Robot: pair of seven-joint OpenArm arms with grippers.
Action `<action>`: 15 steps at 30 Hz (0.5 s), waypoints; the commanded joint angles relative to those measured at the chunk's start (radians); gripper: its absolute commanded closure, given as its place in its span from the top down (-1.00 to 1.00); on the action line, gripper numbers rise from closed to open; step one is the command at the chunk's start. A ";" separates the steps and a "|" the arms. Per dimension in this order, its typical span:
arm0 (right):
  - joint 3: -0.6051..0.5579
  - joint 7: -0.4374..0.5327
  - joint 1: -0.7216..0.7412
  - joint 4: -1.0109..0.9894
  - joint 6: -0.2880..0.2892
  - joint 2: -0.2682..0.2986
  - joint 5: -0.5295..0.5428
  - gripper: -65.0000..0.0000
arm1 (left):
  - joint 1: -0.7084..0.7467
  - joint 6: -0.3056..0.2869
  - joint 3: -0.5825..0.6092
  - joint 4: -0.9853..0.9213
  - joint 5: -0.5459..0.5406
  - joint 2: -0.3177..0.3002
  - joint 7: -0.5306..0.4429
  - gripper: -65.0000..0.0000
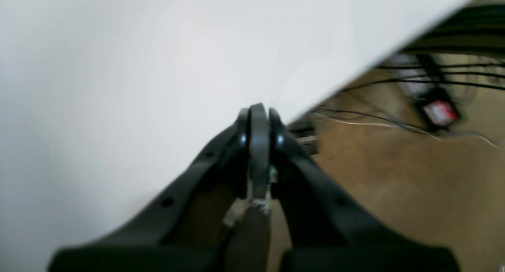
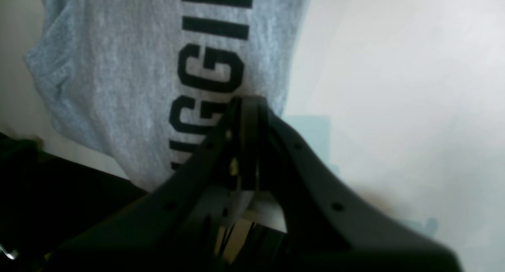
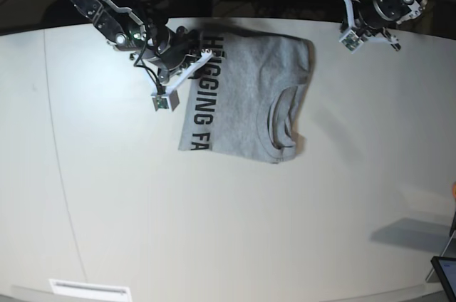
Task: Fold the T-shirt properly
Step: 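Lay the flipped shirt down and raise the right gripper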
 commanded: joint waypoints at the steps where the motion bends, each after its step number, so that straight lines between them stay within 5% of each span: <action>1: 0.007 0.013 0.017 0.017 0.003 0.016 0.002 -1.00 | -0.014 -0.004 0.020 0.013 -0.003 -0.007 -0.014 -0.98; 15: 0.118 0.011 -0.062 0.020 0.003 0.139 0.010 -1.00 | -0.115 -0.004 0.086 -0.007 -0.003 0.059 -0.011 -0.99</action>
